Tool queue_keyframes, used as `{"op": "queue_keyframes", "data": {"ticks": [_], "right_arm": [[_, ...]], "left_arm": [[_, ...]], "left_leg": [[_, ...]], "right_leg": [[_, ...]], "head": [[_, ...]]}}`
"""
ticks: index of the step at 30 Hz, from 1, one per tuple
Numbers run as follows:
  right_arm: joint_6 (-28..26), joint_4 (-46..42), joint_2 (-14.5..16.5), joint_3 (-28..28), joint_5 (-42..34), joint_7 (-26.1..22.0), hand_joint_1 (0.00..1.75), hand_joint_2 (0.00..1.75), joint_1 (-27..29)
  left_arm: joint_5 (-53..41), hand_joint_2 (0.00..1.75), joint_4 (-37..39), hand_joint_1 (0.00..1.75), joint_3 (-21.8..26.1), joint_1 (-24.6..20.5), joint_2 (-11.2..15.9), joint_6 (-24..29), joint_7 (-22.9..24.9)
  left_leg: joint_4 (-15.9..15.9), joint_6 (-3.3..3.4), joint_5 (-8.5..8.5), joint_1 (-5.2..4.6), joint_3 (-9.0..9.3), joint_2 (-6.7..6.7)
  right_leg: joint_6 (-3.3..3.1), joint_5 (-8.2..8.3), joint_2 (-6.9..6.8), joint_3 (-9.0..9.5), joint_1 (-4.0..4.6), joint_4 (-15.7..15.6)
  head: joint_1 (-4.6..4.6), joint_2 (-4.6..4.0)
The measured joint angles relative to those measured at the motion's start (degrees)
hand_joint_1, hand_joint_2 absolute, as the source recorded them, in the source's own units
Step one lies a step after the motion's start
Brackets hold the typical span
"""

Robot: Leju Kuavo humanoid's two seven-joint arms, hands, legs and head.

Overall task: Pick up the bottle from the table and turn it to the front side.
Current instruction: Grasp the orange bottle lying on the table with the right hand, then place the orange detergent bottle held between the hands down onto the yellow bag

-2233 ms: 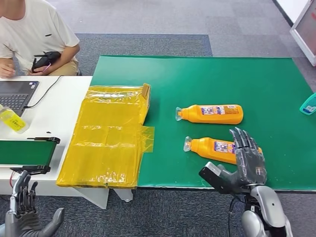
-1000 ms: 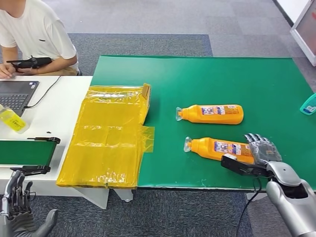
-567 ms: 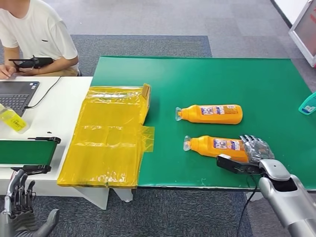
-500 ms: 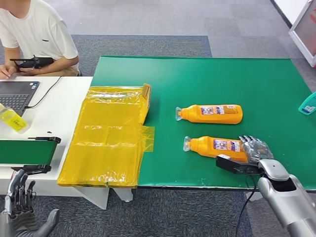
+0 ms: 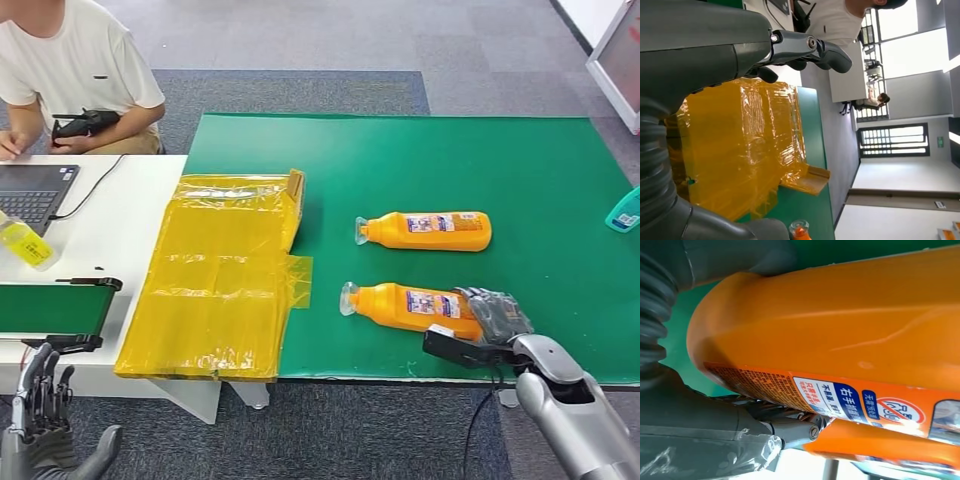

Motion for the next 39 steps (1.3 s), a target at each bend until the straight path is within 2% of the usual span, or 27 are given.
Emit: {"op": "queue_keyframes", "data": {"ticks": [3,5,7,10,12,15,16,19,20,25,31,39], "right_arm": [[-3.4,-3.3,1.5,-0.6,-4.7,-4.7,1.75,1.75,3.1],[-6.5,-6.1,4.3,-1.5,-8.8,-8.9,1.75,1.75,5.1],[-8.0,-9.3,8.5,-2.5,-13.1,-12.2,1.75,1.75,6.6],[-5.5,-13.7,15.0,-3.6,-21.8,-15.3,1.75,1.75,8.0],[-4.1,-15.0,17.2,-4.1,-25.3,-16.1,1.75,1.75,8.3],[-3.8,-15.3,17.6,-4.2,-25.9,-16.2,1.75,1.75,8.3],[-3.5,-15.8,18.9,-4.6,-26.3,-16.6,1.75,1.75,8.4],[-4.2,-18.9,25.6,-5.8,-23.4,-18.8,1.75,1.75,8.9],[-4.8,-19.5,27.0,-5.8,-21.3,-19.3,1.75,1.75,9.0],[-6.4,-19.8,29.5,-2.8,-16.0,-22.0,1.75,1.75,9.5],[-8.9,-17.8,30.9,3.2,-13.2,-23.8,1.75,1.75,9.9],[-10.1,-14.0,31.2,9.5,-11.7,-24.9,1.75,1.75,10.2]], "left_arm": [[-0.3,1.75,0.0,0.0,0.0,-0.2,0.0,-0.9,0.0],[-1.0,1.75,0.0,0.0,-0.2,-0.7,0.0,-1.4,0.0],[-2.0,1.75,0.0,0.0,-1.0,-1.6,-0.1,-1.7,0.4],[-2.9,1.75,0.0,0.0,-2.7,-2.9,-0.2,-2.4,1.2],[-3.1,1.75,0.0,0.0,-3.4,-3.4,-0.2,-2.7,1.5],[-3.1,1.75,0.0,0.0,-3.5,-3.4,-0.2,-2.7,1.6],[-3.0,1.75,0.0,0.0,-3.9,-3.8,-0.2,-3.0,1.6],[-1.9,1.75,0.0,0.0,-7.1,-5.9,-0.3,-5.1,2.7],[-1.0,1.75,0.1,0.0,-8.0,-6.4,-0.3,-6.2,3.4],[4.8,1.75,2.2,0.0,-11.4,-9.5,0.1,-9.7,6.2],[10.2,1.75,6.5,0.0,-16.7,-14.2,3.0,-6.5,9.3],[9.0,1.75,9.6,0.0,-19.2,-17.5,6.1,-3.9,10.8]], "left_leg": [[0.0,0.0,0.0,0.01,-0.11,-0.02],[0.0,-0.02,0.0,0.02,-0.13,-0.01],[0.0,-0.05,0.01,0.03,-0.12,0.01],[0.0,-0.09,0.06,0.07,-0.13,0.0],[0.0,-0.09,0.07,0.08,-0.13,0.0],[0.0,-0.09,0.07,0.08,-0.13,0.0],[0.0,-0.09,0.07,0.08,-0.13,0.0],[0.0,-0.08,0.06,0.04,-0.13,0.0],[0.0,-0.08,0.06,0.03,-0.13,0.0],[0.0,-0.09,0.07,0.04,-0.13,0.0],[0.0,-0.11,0.08,0.06,-0.13,0.0],[0.0,-0.11,0.07,0.06,-0.14,0.0]], "right_leg": [[0.0,-0.01,-0.01,-0.06,0.01,0.0],[-0.01,-0.01,0.02,-0.11,0.02,0.0],[-0.04,-0.02,0.05,-0.16,0.04,0.0],[-0.07,-0.04,0.02,-0.18,0.07,0.1],[-0.07,-0.04,0.01,-0.18,0.08,0.1],[-0.07,-0.04,0.02,-0.18,0.08,0.1],[-0.07,-0.04,0.02,-0.18,0.07,0.1],[-0.06,-0.02,0.02,-0.16,0.03,0.0],[-0.06,-0.02,0.02,-0.16,0.03,0.0],[-0.07,-0.02,0.03,-0.18,0.05,0.0],[-0.08,-0.03,0.03,-0.18,0.07,0.1],[-0.07,-0.03,0.03,-0.19,0.06,0.1]], "head": [[0.02,0.0],[0.01,0.0],[0.0,0.0],[0.01,0.0],[0.02,0.0],[0.02,0.0],[0.02,0.0],[0.01,0.0],[0.01,0.0],[-0.01,0.0],[-0.01,0.0],[0.01,0.0]]}}
